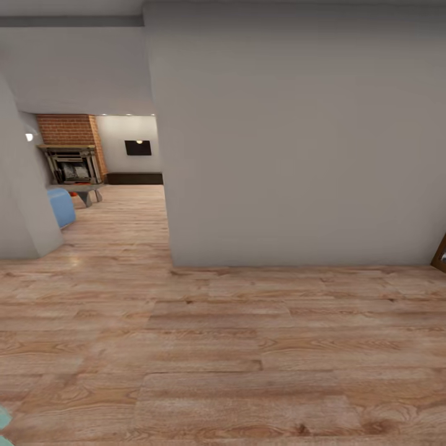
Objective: Move the two storage containers from the living room to the garage. In the garage, place one container on the floor and stack the other container on top of it (either order is fine).
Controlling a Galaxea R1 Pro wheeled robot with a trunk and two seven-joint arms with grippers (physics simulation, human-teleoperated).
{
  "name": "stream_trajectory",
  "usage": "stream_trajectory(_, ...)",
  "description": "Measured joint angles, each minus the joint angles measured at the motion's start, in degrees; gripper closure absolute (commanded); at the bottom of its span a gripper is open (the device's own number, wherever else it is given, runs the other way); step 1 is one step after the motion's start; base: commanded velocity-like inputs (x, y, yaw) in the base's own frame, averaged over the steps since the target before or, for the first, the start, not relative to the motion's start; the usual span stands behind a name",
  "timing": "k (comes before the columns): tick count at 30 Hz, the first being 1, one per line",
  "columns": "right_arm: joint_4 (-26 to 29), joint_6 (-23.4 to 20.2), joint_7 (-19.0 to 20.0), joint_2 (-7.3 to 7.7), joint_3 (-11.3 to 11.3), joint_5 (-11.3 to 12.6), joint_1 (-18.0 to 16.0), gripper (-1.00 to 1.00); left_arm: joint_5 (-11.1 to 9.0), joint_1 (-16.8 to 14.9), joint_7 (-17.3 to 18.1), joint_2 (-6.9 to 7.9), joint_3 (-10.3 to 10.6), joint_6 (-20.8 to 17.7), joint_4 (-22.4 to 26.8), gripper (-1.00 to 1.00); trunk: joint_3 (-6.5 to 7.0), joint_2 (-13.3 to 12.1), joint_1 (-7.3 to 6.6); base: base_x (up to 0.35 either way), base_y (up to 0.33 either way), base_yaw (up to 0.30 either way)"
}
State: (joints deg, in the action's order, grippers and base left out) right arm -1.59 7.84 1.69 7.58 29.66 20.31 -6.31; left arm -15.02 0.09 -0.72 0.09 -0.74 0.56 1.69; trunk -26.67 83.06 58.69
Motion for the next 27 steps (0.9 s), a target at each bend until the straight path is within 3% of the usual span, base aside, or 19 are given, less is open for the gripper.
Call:
stream_trajectory(14,0.0,0.0,0.0,0.0,0.0,0.0,0.0,-1.0,0.0,0.0,0.0,0.0,0.0,0.0,0.0,-1.0,0.0,0.0,0.0,0.324,0.0,0.014)
stream_trajectory(27,0.0,0.1,0.0,0.0,0.0,0.0,0.0,-1.0,0.1,0.0,0.0,0.0,0.0,0.5,0.0,-1.0,0.0,0.0,0.0,0.325,0.0,0.269)
